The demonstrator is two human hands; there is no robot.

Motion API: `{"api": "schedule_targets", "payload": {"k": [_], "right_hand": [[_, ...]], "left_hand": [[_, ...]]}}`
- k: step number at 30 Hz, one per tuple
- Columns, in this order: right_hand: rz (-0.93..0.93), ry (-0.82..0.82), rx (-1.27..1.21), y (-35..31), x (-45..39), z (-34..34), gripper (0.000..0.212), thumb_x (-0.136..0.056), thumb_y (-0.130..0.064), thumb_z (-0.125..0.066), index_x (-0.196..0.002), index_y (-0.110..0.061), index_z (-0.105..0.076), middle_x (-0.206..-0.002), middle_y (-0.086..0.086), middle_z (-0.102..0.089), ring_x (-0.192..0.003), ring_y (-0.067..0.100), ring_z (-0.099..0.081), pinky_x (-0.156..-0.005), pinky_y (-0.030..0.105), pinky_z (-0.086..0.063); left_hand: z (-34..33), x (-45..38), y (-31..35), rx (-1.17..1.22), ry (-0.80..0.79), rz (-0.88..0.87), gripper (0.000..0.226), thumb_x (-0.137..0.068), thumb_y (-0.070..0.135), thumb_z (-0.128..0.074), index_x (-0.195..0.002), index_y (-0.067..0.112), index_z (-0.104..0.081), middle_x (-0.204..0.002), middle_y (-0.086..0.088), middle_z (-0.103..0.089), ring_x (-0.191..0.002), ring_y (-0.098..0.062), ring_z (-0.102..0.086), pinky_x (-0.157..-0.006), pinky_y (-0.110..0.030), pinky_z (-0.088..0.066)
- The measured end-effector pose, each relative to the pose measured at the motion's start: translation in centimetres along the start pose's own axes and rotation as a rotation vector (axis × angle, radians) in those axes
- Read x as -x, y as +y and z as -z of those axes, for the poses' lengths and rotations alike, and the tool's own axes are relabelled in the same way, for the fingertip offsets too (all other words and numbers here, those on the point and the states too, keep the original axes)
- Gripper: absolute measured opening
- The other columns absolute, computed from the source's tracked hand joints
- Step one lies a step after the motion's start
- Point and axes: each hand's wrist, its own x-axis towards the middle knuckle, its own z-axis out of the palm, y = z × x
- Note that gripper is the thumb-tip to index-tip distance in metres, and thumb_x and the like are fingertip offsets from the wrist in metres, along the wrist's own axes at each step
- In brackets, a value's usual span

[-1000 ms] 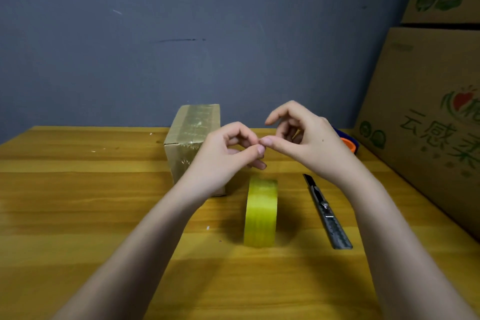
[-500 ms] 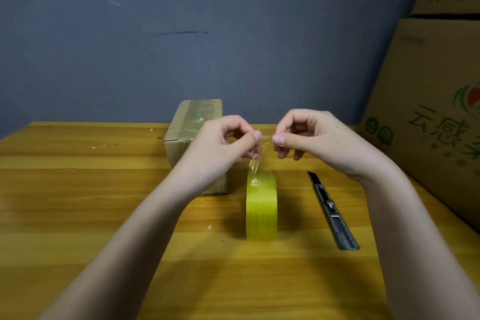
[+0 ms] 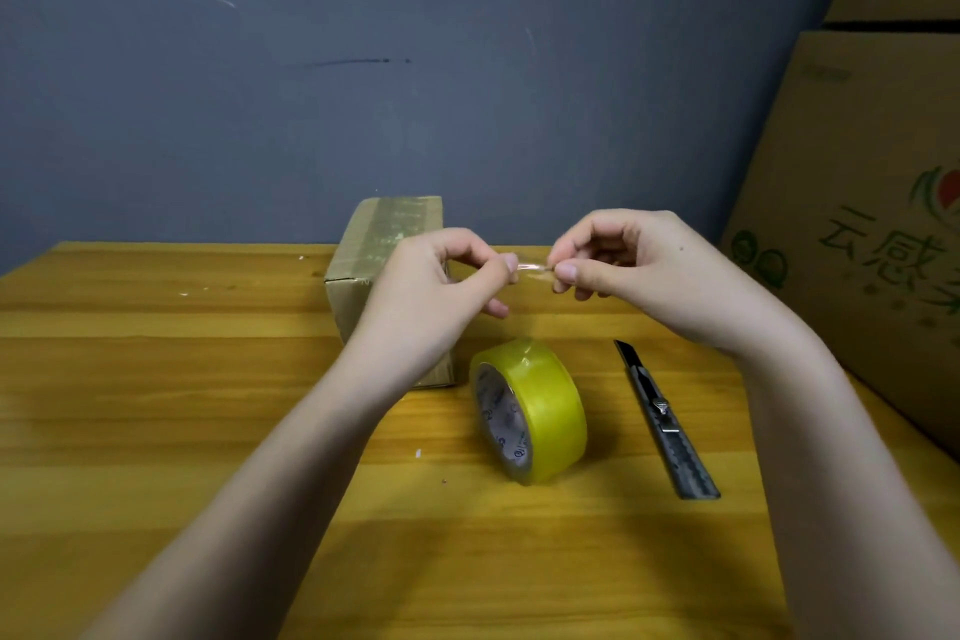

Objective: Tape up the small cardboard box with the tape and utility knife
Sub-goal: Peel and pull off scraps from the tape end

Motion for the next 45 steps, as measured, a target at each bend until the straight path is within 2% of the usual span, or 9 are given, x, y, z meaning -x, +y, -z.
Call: {"api": "schedule_targets", "payload": {"k": [4,9,13,19,24,28,38,42,45], "right_hand": [[0.010,0.001,0.042,-0.3,0.1,0.2,0.025,-0.085,-0.018,-0.067,-0.109,-0.023,-0.060,-0.077,-0.004,-0.072,-0.071,0.007,-0.066,-0.073,0.019,-0.054],[0.034,0.010,0.089,-0.7,0.2,-0.1,0.009,-0.090,-0.012,-0.060,-0.096,-0.018,-0.059,-0.080,-0.002,-0.070,-0.071,0.012,-0.067,-0.074,0.031,-0.056],[0.015,0.008,0.095,-0.8,0.2,-0.2,0.011,-0.092,-0.010,-0.056,-0.095,-0.018,-0.063,-0.082,-0.003,-0.070,-0.070,0.012,-0.067,-0.075,0.032,-0.056],[0.021,0.010,0.093,-0.9,0.2,-0.4,0.009,-0.088,-0.014,-0.060,-0.094,-0.020,-0.063,-0.082,-0.003,-0.069,-0.070,0.013,-0.066,-0.074,0.032,-0.055],[0.054,0.018,0.131,-0.8,0.2,-0.5,0.011,-0.081,-0.021,-0.072,-0.090,-0.024,-0.067,-0.081,-0.004,-0.067,-0.073,0.014,-0.063,-0.068,0.022,-0.051],[0.064,0.040,0.147,-0.6,0.0,-0.7,0.011,-0.079,-0.024,-0.074,-0.089,-0.027,-0.070,-0.075,-0.008,-0.067,-0.070,0.011,-0.062,-0.067,0.016,-0.048],[0.059,0.072,0.151,-0.2,-0.3,-1.1,0.007,-0.080,-0.025,-0.073,-0.088,-0.026,-0.073,-0.077,-0.009,-0.069,-0.072,0.015,-0.064,-0.069,0.025,-0.052],[0.075,0.058,0.098,-0.2,-0.3,-0.9,0.017,-0.079,-0.021,-0.074,-0.091,-0.024,-0.063,-0.076,-0.007,-0.066,-0.068,0.020,-0.061,-0.065,0.026,-0.051],[0.069,0.041,0.080,-0.2,-0.1,-0.7,0.021,-0.078,-0.023,-0.074,-0.090,-0.021,-0.057,-0.078,-0.005,-0.065,-0.069,0.024,-0.060,-0.064,0.029,-0.051]], "left_hand": [[-0.2,-0.1,-0.3,-0.012,-0.002,0.029,0.020,-0.087,0.025,-0.063,-0.068,0.019,-0.067,-0.076,0.000,-0.071,-0.066,-0.013,-0.072,-0.072,-0.034,-0.052],[-0.3,-0.1,-0.1,0.043,0.008,0.083,0.023,-0.088,0.022,-0.061,-0.066,0.018,-0.065,-0.079,-0.007,-0.072,-0.068,-0.010,-0.067,-0.070,-0.025,-0.048],[-0.4,0.0,-0.1,0.055,-0.003,0.135,0.025,-0.088,0.022,-0.061,-0.065,0.018,-0.069,-0.088,-0.018,-0.071,-0.078,-0.013,-0.056,-0.076,-0.030,-0.042],[-0.2,0.0,0.2,0.159,-0.041,0.227,0.022,-0.085,0.015,-0.059,-0.066,0.012,-0.069,-0.071,0.008,-0.068,-0.069,-0.004,-0.058,-0.071,-0.022,-0.042],[-0.1,0.2,0.5,0.156,-0.046,0.234,0.021,-0.085,0.015,-0.058,-0.069,0.011,-0.070,-0.077,-0.002,-0.067,-0.080,-0.010,-0.059,-0.079,-0.030,-0.041],[-0.1,0.2,0.6,0.171,-0.046,0.251,0.024,-0.086,0.014,-0.057,-0.066,0.013,-0.069,-0.073,0.003,-0.068,-0.076,-0.006,-0.059,-0.079,-0.028,-0.042],[-0.2,0.0,0.4,0.204,-0.023,0.259,0.022,-0.083,0.014,-0.059,-0.063,0.016,-0.070,-0.071,0.008,-0.069,-0.078,-0.008,-0.059,-0.078,-0.027,-0.043],[-0.4,0.0,0.1,0.201,-0.002,0.252,0.016,-0.071,0.026,-0.061,-0.060,0.017,-0.068,-0.070,0.000,-0.066,-0.072,-0.006,-0.058,-0.076,-0.027,-0.043],[-0.5,0.0,-0.1,0.176,0.017,0.230,0.019,-0.080,0.020,-0.060,-0.064,0.014,-0.066,-0.071,-0.002,-0.065,-0.072,-0.007,-0.057,-0.075,-0.027,-0.042]]}}
